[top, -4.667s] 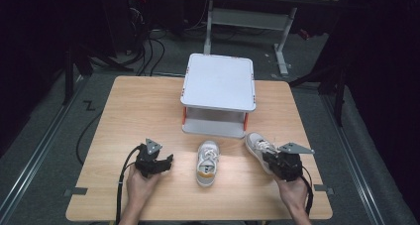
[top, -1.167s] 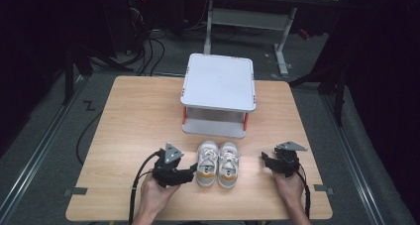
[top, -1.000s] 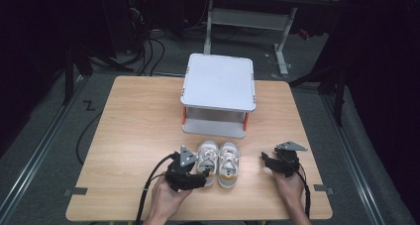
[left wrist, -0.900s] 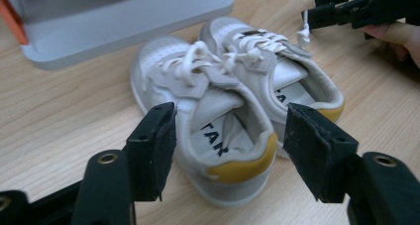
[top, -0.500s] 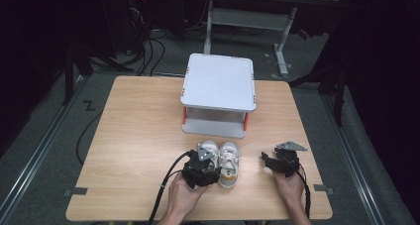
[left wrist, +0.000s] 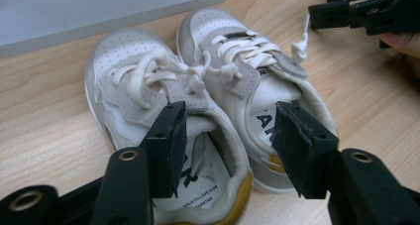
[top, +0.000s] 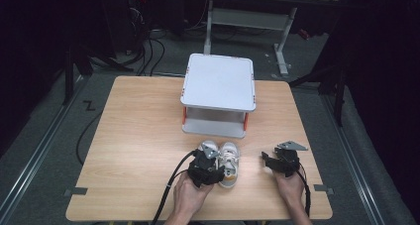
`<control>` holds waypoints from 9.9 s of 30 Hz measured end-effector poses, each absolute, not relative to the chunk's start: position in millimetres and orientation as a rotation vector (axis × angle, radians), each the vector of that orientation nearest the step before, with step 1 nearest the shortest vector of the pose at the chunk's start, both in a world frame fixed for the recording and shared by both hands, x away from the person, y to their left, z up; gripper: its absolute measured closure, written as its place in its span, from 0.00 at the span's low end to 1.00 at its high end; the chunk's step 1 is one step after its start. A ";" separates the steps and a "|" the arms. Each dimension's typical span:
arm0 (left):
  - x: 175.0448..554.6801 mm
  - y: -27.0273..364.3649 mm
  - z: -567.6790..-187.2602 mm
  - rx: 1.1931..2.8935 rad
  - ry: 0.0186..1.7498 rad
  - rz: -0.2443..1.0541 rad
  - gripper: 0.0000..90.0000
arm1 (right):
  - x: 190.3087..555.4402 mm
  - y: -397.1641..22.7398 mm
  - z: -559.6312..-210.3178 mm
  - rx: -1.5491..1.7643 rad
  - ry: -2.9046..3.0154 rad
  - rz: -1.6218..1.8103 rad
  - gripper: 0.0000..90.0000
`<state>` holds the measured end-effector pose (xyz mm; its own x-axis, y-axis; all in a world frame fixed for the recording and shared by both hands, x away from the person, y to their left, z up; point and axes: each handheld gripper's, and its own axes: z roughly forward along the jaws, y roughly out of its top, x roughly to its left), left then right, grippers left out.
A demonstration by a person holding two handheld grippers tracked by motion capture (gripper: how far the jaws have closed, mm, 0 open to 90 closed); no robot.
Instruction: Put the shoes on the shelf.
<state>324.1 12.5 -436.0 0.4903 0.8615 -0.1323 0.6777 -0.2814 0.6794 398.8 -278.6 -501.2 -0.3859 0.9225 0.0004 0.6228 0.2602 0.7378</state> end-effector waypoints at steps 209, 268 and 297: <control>459.9 21.4 -449.2 1.902 1.318 0.507 0.44 | 500.0 -169.6 -351.0 1.056 2.148 1.189 0.68; 423.7 38.5 -419.9 1.850 1.312 0.499 0.24 | 500.8 -168.9 -351.6 1.054 2.142 1.189 0.68; 409.3 30.6 -474.7 1.930 1.497 0.549 0.07 | 500.6 -164.6 -353.6 1.043 2.126 1.194 0.68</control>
